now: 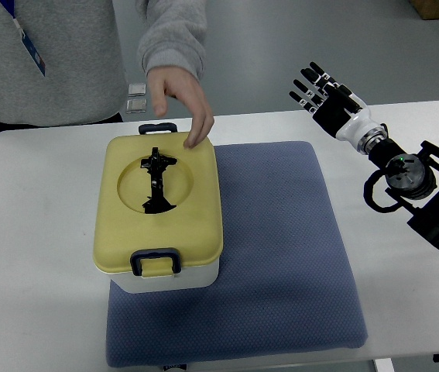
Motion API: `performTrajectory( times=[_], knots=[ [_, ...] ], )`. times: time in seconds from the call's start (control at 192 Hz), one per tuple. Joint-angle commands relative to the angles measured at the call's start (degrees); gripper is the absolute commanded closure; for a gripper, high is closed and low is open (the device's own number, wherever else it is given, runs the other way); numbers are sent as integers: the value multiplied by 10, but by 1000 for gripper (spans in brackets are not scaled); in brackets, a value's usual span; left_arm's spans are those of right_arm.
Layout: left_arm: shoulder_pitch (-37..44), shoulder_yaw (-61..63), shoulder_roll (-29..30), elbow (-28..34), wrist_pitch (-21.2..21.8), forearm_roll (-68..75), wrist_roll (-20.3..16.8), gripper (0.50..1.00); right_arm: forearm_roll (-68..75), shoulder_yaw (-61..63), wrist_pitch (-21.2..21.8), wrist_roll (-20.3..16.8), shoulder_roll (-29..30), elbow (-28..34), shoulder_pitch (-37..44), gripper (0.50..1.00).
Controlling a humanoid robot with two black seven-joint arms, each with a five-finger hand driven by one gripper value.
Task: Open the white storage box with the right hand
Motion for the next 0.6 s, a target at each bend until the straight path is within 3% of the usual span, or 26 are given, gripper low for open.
performTrajectory(
  times=[0.0,0.167,0.36,0.475,0.595],
  knots=[
    [0,0,0,-1,0,0,0,500,0,0,-1,0,-1,0,0,536],
    [0,0,0,-1,0,0,0,500,-15,-1,10,-1,-5,7,3,536],
    [0,0,0,0,0,0,0,500,-136,-2,24,-5,-19,23,32,536],
    [0,0,0,-2,0,0,0,500,-275,-3,42,-7,-34,33,69,536],
    [0,-1,0,-3,-1,0,0,500,-491,-15,100,-18,-52,54,124,536]
  ],
)
